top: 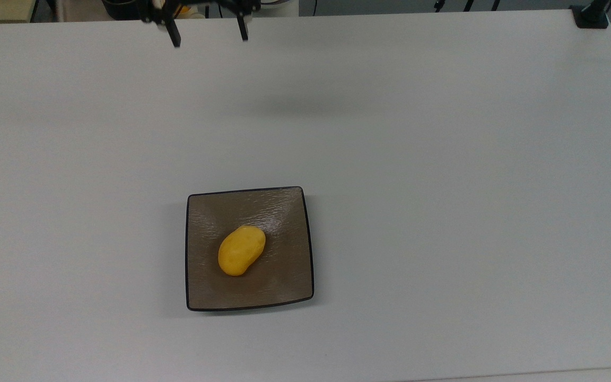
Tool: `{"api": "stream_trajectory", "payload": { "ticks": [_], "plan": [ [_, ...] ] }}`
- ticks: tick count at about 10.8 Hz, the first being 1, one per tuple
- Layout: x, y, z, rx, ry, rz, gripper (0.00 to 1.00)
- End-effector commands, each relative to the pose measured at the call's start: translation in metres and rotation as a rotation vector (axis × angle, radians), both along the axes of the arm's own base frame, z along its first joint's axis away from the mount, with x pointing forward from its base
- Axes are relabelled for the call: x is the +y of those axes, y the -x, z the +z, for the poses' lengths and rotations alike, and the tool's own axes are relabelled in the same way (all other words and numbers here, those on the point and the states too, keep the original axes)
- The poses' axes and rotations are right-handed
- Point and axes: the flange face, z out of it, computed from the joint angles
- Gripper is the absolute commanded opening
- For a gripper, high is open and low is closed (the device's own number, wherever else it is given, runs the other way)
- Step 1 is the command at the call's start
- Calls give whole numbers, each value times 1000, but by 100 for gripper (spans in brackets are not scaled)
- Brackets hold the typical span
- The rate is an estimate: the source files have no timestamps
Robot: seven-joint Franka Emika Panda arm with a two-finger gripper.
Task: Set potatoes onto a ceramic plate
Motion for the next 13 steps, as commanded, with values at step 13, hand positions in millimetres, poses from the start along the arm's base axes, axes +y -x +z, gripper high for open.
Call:
{"api": "stream_trajectory", "payload": {
  "ticks": [13],
  "plan": [
    [76,14,-4,19,-4,-29,100]
  ]
}}
